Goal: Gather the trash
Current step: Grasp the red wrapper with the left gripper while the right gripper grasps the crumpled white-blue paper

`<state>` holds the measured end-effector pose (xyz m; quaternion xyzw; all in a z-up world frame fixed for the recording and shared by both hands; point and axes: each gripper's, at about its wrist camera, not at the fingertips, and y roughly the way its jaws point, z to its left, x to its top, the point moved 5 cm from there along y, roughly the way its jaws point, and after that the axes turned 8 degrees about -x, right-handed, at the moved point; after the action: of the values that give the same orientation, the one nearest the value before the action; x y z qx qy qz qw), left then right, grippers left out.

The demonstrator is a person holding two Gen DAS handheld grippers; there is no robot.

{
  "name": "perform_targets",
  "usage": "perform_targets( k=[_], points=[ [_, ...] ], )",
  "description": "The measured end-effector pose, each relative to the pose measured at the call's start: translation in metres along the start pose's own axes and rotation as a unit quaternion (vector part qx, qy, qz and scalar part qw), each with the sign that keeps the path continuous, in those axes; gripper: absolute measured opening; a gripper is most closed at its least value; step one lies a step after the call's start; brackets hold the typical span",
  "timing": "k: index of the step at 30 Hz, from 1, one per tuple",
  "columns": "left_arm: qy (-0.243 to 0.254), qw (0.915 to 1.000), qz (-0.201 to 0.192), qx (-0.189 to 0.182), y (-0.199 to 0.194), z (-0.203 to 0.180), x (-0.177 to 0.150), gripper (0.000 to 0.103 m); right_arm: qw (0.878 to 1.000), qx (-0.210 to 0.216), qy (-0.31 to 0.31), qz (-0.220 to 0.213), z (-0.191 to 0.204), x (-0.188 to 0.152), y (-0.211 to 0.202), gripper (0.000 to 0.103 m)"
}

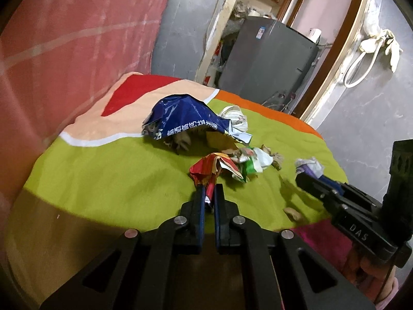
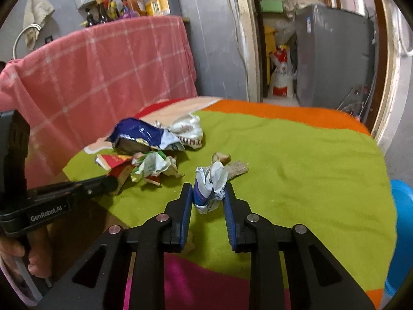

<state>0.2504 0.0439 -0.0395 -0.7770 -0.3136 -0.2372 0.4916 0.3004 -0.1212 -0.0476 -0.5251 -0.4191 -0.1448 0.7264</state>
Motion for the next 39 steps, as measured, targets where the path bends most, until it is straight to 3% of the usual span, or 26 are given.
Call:
perform_targets(
  k=[8, 24, 39],
  points=[
    [-0.003, 0.9993, -0.036, -0.012, -0.023, -0.013, -0.005, 0.004, 0.999, -0.015, -0.007, -0.052, 0.005, -0.001, -0.032, 0.022],
    [0.052, 0.9934, -0.098, -0.029, -0.043, -0.066, 0.001, 0.004, 0.993, -0.049, 0.007, -0.108, -0.012, -0.002, -0.092, 0.022],
    [0.087, 0.9846, -0.126, -0.085, -0.031, -0.137, 0.013, 0.004, 0.980, -0.099, 0.050, -0.164, -0.071, -0.004, -0.149, 0.022]
  ],
)
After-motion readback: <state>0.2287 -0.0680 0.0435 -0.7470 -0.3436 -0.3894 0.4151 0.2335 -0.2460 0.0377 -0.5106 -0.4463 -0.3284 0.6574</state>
